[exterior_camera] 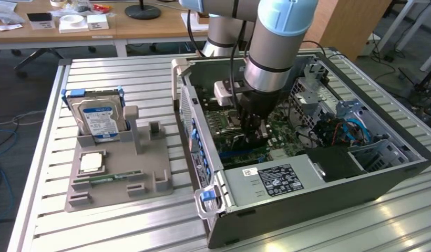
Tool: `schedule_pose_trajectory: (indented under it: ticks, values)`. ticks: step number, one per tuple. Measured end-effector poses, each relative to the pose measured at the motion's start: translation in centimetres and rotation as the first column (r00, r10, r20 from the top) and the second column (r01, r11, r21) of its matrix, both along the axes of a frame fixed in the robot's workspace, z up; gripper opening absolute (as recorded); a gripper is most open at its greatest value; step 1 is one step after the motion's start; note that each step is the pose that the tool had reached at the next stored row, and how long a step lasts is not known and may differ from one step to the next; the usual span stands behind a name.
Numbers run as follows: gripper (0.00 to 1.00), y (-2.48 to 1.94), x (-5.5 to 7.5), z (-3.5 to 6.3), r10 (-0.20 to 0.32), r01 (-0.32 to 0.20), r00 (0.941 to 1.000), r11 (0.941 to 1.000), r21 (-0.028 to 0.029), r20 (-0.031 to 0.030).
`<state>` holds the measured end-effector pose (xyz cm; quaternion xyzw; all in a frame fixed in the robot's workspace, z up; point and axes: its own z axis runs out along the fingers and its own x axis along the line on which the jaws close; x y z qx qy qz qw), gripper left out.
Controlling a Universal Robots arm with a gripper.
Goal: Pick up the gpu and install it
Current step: 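Insert the gpu into the slot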
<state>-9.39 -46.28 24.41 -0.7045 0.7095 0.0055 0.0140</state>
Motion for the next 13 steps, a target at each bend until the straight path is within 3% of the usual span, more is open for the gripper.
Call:
schedule_pose_trajectory:
  ticks: [13]
  values:
    - [0.27,0.01,0.0,-0.16,0.0,0.0,1.0,1.0,0.0004,0.0003]
